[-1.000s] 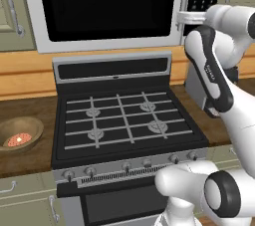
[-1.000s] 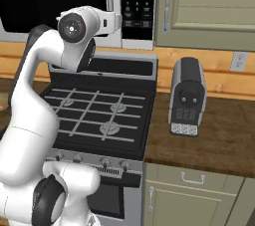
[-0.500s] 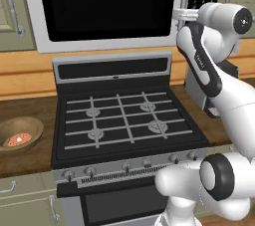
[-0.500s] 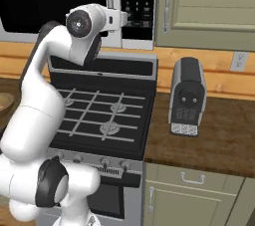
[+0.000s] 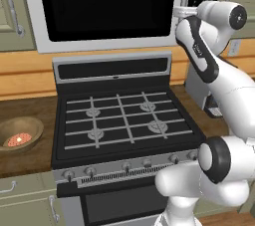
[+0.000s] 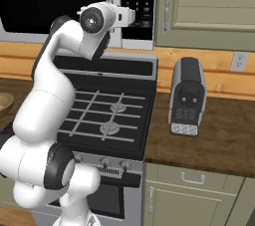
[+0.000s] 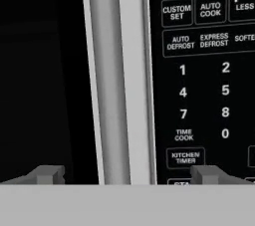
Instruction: Open the microwave, place the bowl with waffle inside the microwave, then close the microwave door and turn it on.
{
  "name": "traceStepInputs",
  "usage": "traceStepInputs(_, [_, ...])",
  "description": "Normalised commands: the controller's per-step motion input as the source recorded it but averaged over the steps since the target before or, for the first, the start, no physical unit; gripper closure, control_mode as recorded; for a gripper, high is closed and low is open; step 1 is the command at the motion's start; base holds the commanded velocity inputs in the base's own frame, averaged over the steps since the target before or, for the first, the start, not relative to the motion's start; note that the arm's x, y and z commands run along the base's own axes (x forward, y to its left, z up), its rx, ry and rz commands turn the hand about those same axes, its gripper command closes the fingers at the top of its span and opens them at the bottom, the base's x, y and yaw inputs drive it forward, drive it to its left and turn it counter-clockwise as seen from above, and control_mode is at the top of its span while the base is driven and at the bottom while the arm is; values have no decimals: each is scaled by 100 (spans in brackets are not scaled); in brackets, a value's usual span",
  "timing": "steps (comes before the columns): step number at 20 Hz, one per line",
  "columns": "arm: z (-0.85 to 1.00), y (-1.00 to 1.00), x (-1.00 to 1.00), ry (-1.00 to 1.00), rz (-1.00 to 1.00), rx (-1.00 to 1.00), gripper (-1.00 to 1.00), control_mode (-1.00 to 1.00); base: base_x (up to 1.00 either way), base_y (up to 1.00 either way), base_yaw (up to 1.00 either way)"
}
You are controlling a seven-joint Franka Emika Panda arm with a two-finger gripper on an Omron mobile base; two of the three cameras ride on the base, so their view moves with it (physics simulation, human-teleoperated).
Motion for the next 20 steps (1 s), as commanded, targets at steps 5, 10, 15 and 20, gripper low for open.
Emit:
traceStepInputs(5, [0,0,30,0,0,0,-100,-100,0,0,0])
traceStepInputs(10, [0,2,18,0,0,-1,-100,-100,0,0,0])
traceStepInputs(15, [0,12,11,0,0,-3,-100,-100,0,0,0])
traceStepInputs(20, [0,11,10,0,0,-2,-100,-100,0,0,0])
